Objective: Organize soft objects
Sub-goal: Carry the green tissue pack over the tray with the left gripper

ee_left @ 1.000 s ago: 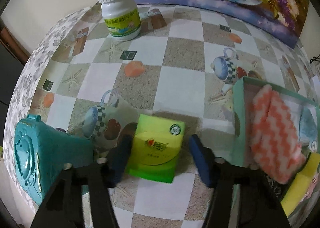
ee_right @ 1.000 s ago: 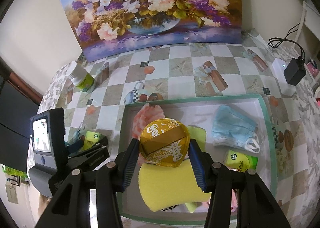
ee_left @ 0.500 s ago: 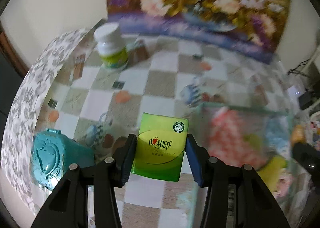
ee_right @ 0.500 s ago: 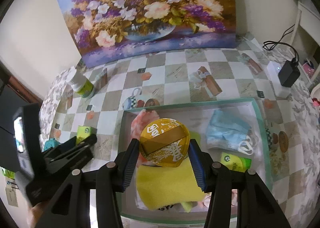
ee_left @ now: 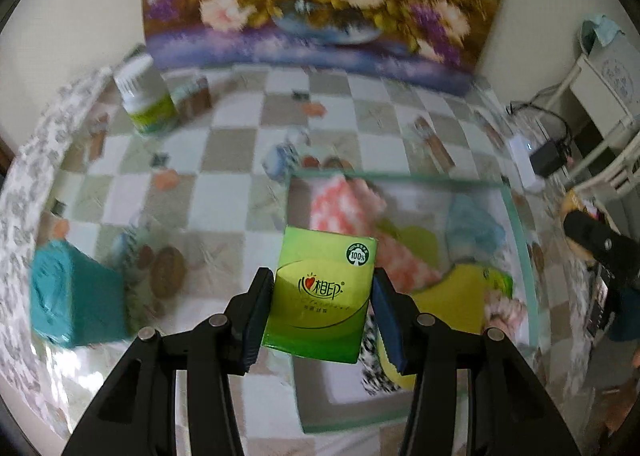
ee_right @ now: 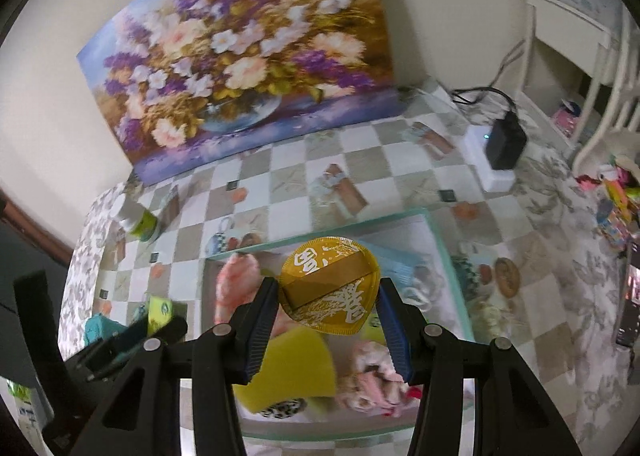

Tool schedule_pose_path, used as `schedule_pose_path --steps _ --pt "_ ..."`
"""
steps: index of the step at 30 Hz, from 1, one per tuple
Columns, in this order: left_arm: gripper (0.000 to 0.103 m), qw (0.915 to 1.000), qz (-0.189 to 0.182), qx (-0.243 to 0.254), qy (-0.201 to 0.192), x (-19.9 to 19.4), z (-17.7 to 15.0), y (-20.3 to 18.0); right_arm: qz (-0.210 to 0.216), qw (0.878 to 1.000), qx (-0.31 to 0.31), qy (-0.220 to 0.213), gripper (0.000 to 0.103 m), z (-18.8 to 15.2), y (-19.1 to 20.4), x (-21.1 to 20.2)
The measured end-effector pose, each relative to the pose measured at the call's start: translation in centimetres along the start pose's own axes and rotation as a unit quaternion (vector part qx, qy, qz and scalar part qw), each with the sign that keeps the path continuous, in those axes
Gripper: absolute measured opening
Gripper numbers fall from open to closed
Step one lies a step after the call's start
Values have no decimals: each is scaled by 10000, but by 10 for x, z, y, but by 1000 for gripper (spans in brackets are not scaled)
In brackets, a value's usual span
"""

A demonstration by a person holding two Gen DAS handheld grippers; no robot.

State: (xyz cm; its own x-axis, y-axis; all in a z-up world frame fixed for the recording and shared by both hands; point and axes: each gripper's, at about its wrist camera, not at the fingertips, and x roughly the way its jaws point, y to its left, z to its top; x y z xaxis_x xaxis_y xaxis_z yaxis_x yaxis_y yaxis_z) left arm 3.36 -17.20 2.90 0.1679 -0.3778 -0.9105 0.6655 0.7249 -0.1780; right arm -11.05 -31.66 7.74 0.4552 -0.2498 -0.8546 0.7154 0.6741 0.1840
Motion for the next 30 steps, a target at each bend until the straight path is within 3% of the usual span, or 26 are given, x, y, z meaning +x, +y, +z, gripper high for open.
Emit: schedule_pose_path --steps 7,16,30 --pt "51 9991 -89 -149 378 13 -10 0 -243 9986 314 335 53 -6 -30 18" --pt "51 9950 -184 -411 891 34 -20 5 -252 9948 354 925 53 -23 -37 59" --pt "51 9927 -138 -217 1180 48 -32 -7 -349 9893 263 1391 54 -37 -33 89"
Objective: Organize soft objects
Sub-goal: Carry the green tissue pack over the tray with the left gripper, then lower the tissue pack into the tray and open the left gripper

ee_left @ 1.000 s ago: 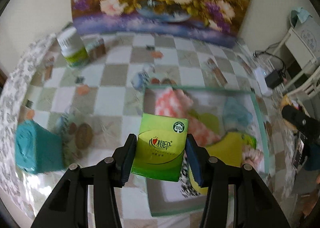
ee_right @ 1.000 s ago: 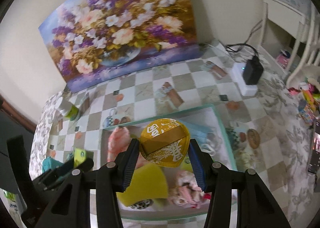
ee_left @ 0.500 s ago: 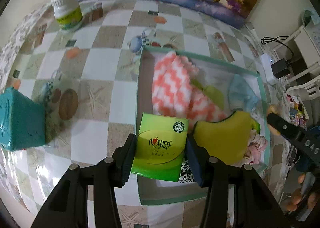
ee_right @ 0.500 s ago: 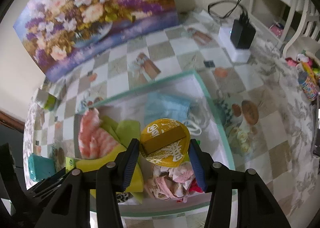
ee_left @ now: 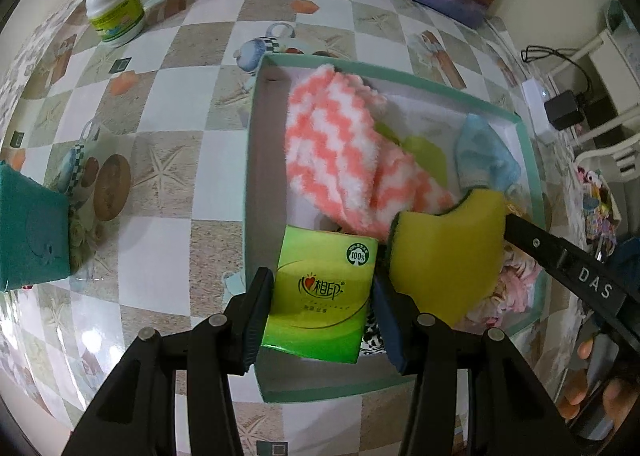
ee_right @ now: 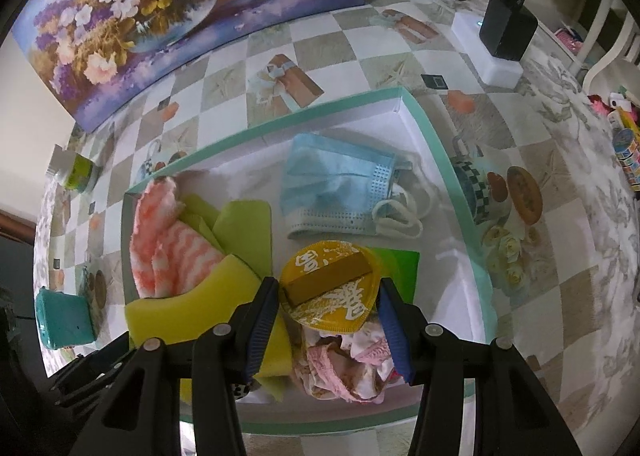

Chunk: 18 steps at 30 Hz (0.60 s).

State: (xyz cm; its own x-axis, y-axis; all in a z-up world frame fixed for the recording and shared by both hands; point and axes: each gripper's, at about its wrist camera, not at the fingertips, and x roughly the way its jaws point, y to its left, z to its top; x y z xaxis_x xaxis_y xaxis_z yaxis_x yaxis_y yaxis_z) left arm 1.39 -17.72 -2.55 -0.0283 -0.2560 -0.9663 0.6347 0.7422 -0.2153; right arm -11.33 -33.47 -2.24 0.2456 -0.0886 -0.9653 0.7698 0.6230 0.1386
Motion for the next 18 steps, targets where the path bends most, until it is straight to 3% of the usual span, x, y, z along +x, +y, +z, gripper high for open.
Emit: schedule_pose_path --steps 9,11,18 --pt "51 9999 72 5 71 5 3 0 -86 9998 -3 156 54 -1 -1 12" --pt "52 9999 78 -11 82 6 2 1 -136 9998 -9 154 58 -1 -1 11" --pt "60 9999 70 -60 102 3 2 4 -201 9996 80 169 64 0 -5 11"
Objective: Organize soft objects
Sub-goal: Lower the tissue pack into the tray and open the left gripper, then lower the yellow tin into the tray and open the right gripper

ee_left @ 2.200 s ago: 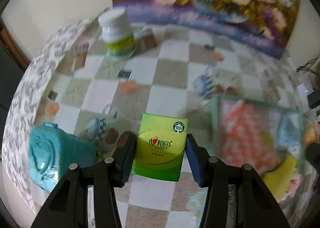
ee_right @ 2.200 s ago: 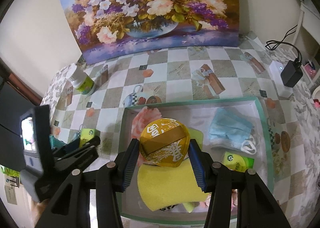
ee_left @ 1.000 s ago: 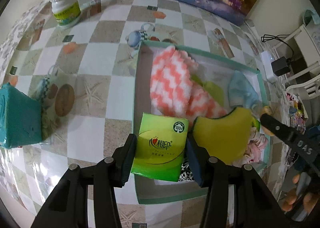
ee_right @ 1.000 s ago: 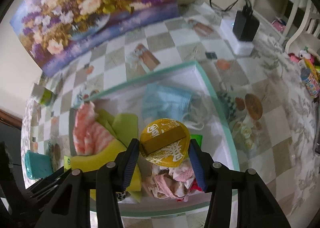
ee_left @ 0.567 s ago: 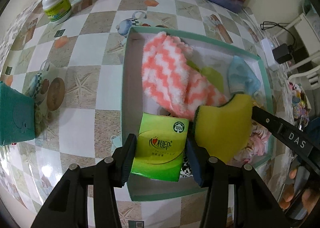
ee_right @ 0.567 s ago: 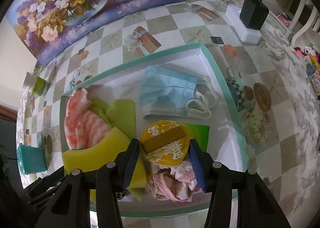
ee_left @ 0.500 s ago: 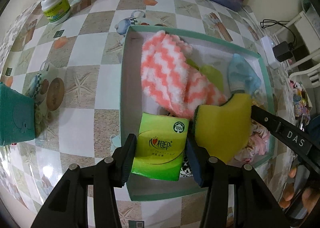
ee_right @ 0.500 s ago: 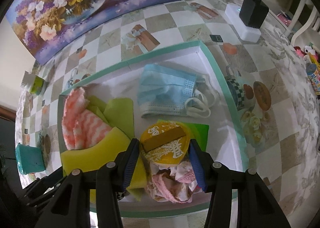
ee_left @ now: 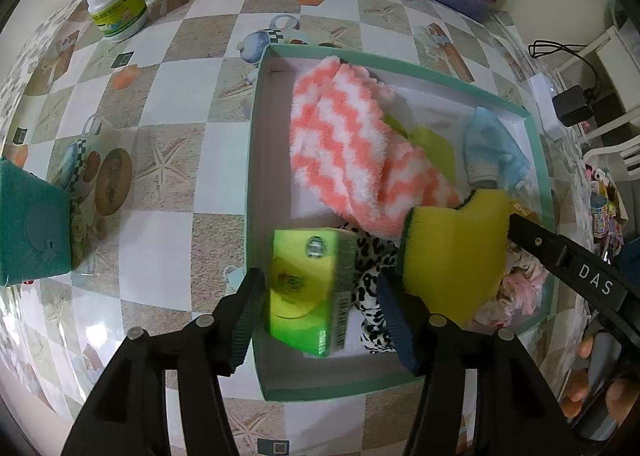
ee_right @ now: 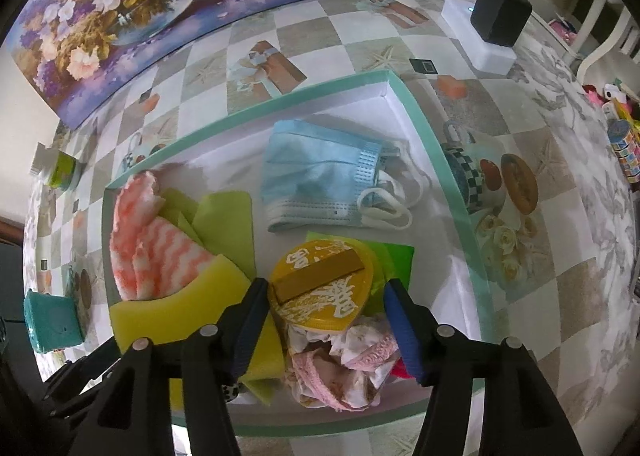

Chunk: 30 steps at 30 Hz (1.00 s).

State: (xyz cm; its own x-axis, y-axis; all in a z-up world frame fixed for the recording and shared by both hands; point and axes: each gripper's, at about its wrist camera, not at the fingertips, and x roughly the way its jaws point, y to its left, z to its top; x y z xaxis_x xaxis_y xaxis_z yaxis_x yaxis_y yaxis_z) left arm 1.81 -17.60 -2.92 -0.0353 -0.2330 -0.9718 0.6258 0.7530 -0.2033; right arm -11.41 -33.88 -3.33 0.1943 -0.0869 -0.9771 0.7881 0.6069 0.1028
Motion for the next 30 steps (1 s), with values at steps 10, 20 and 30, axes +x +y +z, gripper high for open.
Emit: schedule_pose_path --steps 10,20,30 --pt "63 9994 -168 -250 -188 -21 5 13 -26 9994 20 -349 64 4 2 -31" --pt "70 9942 164 -697 -799 -54 14 41 -85 9962 -25 -867 68 9 10 -70" --pt "84 9871 536 -1100 -1033 -62 18 70 -324 9935 -501 -971 80 7 44 -77"
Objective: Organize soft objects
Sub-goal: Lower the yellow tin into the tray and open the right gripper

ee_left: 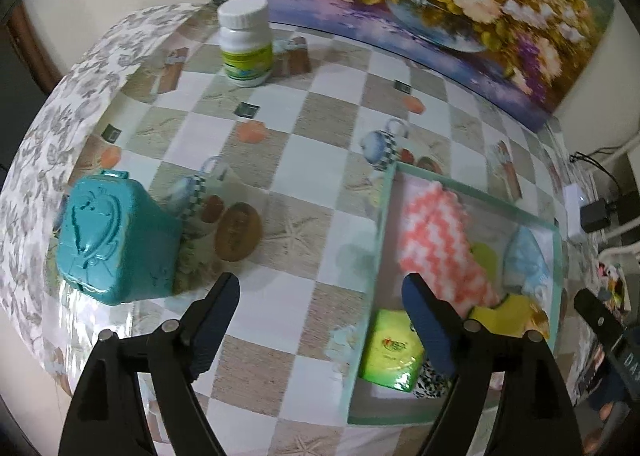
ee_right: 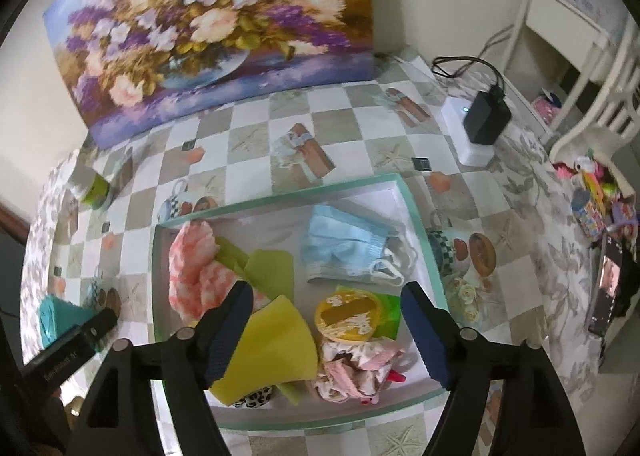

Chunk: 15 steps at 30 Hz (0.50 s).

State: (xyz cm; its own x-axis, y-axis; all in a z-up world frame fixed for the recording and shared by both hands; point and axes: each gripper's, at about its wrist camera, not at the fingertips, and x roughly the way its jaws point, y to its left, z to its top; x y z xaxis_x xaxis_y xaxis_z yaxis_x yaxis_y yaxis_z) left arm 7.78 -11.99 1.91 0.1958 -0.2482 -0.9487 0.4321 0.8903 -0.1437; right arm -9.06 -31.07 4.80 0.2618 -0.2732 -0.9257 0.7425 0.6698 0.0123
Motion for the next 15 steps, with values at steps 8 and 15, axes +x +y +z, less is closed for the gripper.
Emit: schedule_pose_path --steps 8,15 --pt "96 9996 222 -146 47 10 3 10 -10 9987 -443 265 82 -7 33 15" --pt "101 9995 226 -239 42 11 2 17 -102 9974 -627 326 97 -15 49 20"
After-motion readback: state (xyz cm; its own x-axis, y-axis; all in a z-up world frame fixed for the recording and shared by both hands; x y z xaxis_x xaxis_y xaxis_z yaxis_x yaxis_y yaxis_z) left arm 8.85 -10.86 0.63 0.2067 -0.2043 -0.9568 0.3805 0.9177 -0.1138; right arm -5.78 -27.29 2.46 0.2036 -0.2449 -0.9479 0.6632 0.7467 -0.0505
